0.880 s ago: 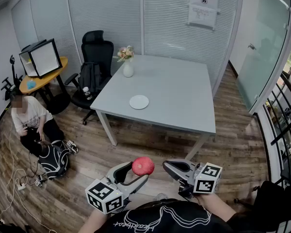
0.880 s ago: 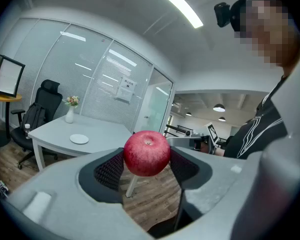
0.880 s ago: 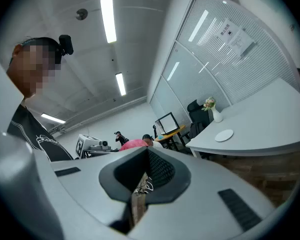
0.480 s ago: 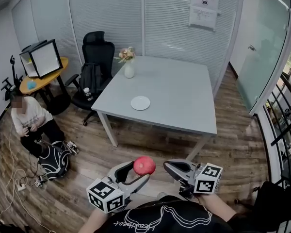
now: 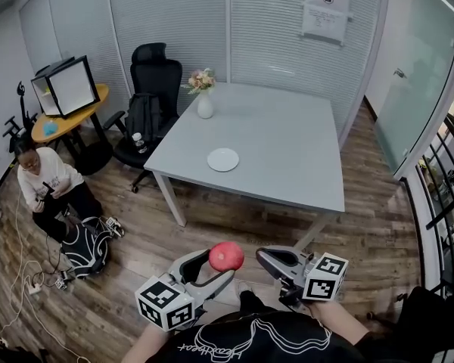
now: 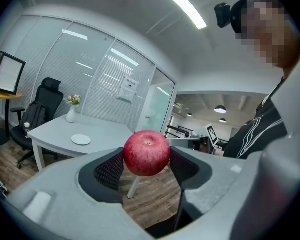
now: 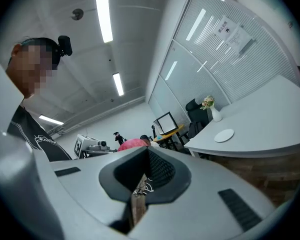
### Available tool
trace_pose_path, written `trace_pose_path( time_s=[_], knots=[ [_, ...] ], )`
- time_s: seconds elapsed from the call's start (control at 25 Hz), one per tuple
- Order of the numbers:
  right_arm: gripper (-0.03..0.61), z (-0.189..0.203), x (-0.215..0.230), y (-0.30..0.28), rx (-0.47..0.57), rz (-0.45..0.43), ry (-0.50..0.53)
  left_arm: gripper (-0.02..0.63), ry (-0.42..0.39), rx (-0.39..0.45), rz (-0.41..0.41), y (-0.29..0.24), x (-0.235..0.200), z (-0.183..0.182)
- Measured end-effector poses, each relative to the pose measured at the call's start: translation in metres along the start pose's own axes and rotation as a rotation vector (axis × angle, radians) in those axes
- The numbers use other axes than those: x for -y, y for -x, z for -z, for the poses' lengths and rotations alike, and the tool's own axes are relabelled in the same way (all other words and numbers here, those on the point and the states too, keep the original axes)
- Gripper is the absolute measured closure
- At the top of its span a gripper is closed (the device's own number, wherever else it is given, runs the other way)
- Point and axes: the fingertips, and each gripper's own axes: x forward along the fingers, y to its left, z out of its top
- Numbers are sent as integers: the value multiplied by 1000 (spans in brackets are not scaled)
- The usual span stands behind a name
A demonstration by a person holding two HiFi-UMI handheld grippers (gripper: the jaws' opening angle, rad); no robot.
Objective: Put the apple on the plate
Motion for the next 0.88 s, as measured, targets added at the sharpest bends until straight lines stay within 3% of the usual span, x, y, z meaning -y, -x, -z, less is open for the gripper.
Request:
trace_pose_path(
  time_s=[0.88],
  knots=[
    [571,-86,179,-76,-26,-60,-77,314,59,-70,-94,-146,-139,-60]
  ],
)
